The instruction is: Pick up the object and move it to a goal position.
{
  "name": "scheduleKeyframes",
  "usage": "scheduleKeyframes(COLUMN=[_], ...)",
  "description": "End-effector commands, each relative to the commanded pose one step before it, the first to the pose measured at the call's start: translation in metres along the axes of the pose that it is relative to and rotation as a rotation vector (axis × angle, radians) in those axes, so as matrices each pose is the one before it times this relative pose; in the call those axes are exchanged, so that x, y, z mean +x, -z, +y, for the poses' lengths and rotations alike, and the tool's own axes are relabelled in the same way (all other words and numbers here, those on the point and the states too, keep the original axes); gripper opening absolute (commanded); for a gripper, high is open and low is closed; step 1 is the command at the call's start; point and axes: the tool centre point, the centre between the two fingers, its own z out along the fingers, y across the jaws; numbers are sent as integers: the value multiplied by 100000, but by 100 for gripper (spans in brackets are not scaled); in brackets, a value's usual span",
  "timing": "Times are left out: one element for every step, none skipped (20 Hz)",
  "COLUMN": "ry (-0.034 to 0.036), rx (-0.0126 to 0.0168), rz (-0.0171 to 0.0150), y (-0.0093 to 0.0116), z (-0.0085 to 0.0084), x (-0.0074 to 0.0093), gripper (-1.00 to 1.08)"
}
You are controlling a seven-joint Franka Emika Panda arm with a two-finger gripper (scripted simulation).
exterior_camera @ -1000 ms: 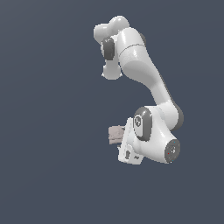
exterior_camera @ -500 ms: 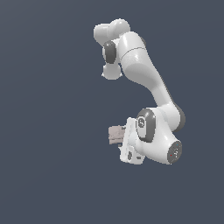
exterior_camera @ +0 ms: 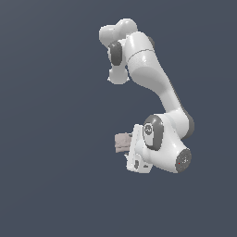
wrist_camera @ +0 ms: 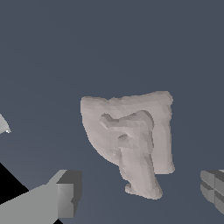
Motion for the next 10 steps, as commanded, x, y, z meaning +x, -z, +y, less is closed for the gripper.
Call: scheduleKeyframes(ry=[70, 0, 0, 63, 0, 61, 0, 58, 0, 0], rx=[28, 0, 0, 17, 0, 18, 0, 19, 0, 0], rz=[-17, 0, 0, -22, 0, -27, 0, -33, 0, 0], y=[-341, -177, -206, -228, -216, -218, -200, -196, -173, -156], z=[-19, -14, -14, -3, -9, 3, -4, 7, -1, 1], x=[12, -16, -18, 21, -20, 23, -18, 25, -16, -15], gripper=[108, 108, 108, 108, 108, 108, 108, 108, 108, 108])
